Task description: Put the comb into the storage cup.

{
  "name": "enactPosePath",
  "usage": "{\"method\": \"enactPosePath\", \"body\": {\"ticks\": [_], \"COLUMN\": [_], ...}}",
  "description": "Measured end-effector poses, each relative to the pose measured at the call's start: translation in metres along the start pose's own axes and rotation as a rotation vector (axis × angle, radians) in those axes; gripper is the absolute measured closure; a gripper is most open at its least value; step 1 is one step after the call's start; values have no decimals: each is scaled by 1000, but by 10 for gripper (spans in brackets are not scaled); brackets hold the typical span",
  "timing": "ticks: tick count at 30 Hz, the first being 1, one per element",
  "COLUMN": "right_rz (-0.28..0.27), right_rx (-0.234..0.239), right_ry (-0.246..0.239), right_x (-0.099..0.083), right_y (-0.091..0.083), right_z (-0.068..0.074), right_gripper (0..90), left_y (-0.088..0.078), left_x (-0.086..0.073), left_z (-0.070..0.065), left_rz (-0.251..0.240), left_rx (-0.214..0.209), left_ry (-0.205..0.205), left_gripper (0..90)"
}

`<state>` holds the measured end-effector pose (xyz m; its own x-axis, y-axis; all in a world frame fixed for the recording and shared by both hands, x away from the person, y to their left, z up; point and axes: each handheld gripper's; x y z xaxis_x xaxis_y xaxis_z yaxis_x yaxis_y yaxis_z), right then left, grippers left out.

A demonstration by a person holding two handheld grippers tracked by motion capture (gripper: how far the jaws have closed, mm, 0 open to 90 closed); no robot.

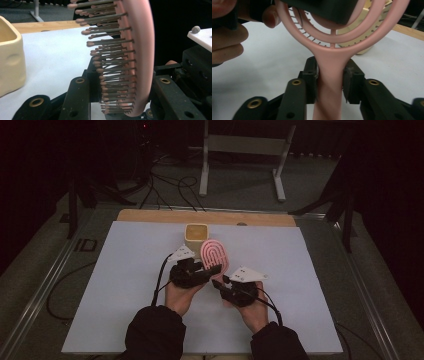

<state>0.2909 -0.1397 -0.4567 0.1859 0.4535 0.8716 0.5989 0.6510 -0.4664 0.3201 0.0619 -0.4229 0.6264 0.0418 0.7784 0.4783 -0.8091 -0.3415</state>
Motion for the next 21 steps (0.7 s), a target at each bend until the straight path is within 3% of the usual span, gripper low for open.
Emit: {"method": "enactPosePath", "body": {"ticks": [7, 9, 13, 21], "right_rz": [-5, -7, -6, 4], "right_rx": [-2, 1, -28, -32], "right_ry": [-7, 26, 37, 41], "right_x": [0, 0, 0, -1], "right_y": [1, 1, -1, -1], "right_z": [-2, -4, -7, -10], "right_gripper": [417, 306, 134, 79], "left_y": [-5, -6, -9, -13], "left_x": [4, 5, 7, 10], "left_z": [4, 5, 7, 10], "left_rz": [-16, -19, -30, -43], "left_rx": [26, 32, 40, 51], "left_ry": [-3, -5, -8, -13], "left_gripper": [650, 650, 650, 650]}}
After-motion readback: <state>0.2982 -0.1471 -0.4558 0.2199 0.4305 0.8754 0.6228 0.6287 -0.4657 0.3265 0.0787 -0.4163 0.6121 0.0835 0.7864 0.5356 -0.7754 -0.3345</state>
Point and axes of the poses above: each handheld gripper's, and its own axes: y roughly forward along the jaws, x roughly out of its top, z roughly to its left, and after that the axes turned 12 degrees about -y, right-handed
